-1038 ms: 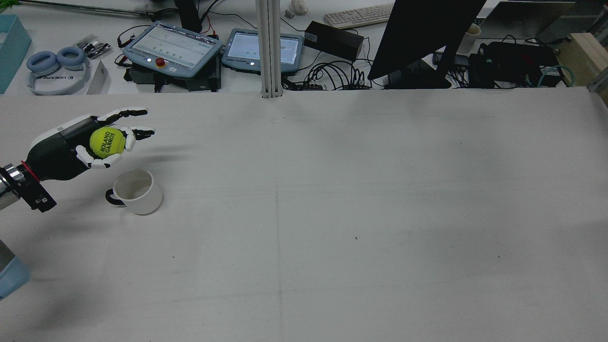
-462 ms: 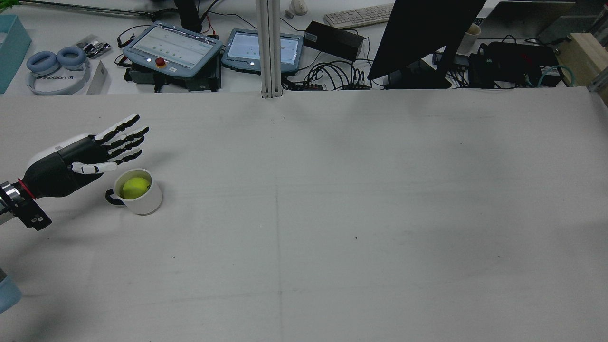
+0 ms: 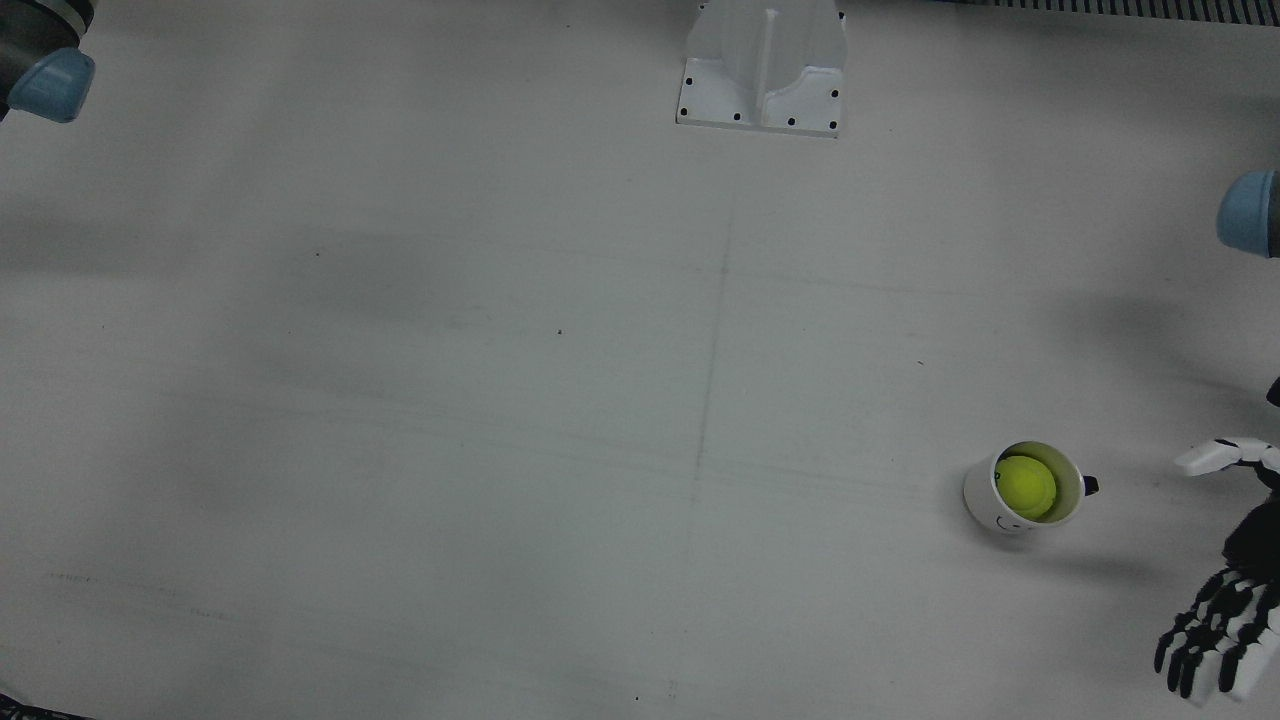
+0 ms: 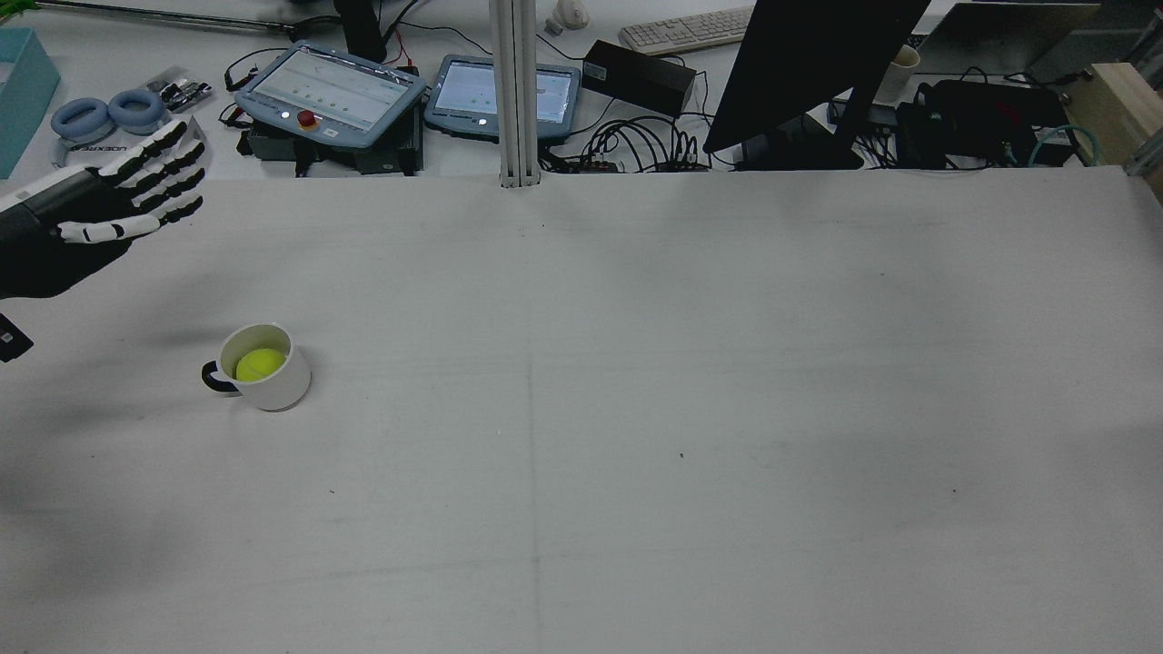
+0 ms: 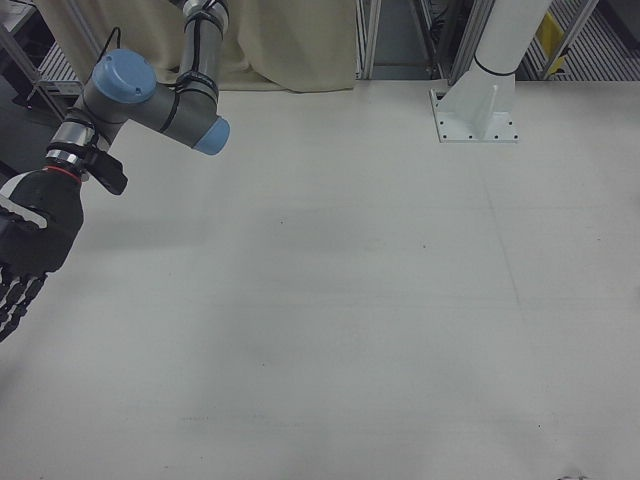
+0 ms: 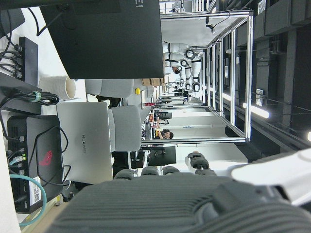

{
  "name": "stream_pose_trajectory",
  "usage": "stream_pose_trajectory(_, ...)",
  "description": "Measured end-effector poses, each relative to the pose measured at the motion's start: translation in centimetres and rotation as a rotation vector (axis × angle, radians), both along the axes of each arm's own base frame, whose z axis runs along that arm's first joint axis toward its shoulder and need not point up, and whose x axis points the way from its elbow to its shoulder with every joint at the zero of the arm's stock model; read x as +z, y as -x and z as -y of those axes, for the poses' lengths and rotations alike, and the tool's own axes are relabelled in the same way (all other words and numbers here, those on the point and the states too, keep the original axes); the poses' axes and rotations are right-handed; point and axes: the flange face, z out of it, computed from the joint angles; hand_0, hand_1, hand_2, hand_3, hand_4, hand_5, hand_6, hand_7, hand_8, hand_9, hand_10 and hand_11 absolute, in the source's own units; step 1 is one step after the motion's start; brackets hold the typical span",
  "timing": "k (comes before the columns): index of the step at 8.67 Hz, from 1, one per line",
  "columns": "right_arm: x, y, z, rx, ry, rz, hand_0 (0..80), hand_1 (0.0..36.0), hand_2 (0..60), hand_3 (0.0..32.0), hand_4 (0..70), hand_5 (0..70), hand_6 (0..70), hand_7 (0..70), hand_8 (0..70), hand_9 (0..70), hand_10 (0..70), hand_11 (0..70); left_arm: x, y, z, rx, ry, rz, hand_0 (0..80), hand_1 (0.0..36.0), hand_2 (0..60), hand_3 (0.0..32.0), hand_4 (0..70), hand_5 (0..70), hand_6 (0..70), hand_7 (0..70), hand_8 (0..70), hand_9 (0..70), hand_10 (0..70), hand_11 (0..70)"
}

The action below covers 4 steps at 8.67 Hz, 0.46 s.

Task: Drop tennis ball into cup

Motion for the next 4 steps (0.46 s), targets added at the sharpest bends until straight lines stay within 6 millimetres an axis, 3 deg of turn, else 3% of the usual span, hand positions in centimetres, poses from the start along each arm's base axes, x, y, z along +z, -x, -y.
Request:
stream_pose_trajectory(1, 0.0, 0.0, 0.0, 0.000, 0.000, 0.000, 0.0, 0.0, 0.0, 0.0, 0.0, 0.0, 0.0, 0.0, 0.0, 0.0, 0.0, 0.0, 0.7, 5.6, 2.2, -0.094, 0.014, 0.017, 42.2, 16.4, 29.9, 9.2, 0.0, 5.3, 7.5, 1.4, 1.3, 0.0, 0.0, 0.0)
stream_pose_trajectory(2, 0.0, 0.0, 0.0, 0.000, -0.001, 0.000, 0.0, 0.0, 0.0, 0.0, 0.0, 0.0, 0.0, 0.0, 0.0, 0.0, 0.0, 0.0, 1.7, 11.9, 3.5, -0.192, 0.033, 0.035, 45.4, 17.8, 26.2, 8.0, 0.0, 4.8, 4.0, 2.6, 0.6, 0.0, 0.0, 0.0)
stream_pose_trajectory(3, 0.0, 0.0, 0.0, 0.000, -0.001, 0.000, 0.0, 0.0, 0.0, 0.0, 0.0, 0.0, 0.0, 0.0, 0.0, 0.0, 0.0, 0.0, 2.6, 16.5, 3.9, -0.259, 0.053, 0.048, 45.9, 17.5, 25.0, 8.0, 0.0, 5.9, 11.7, 2.9, 2.0, 0.0, 0.0, 0.1)
stream_pose_trajectory(4, 0.0, 0.0, 0.0, 0.000, -0.001, 0.000, 0.0, 0.0, 0.0, 0.0, 0.0, 0.0, 0.0, 0.0, 0.0, 0.0, 0.0, 0.0, 3.4, 19.7, 3.9, -0.302, 0.070, 0.057, 45.9, 17.2, 23.4, 8.6, 0.0, 5.7, 11.5, 2.3, 1.9, 0.0, 0.0, 0.9)
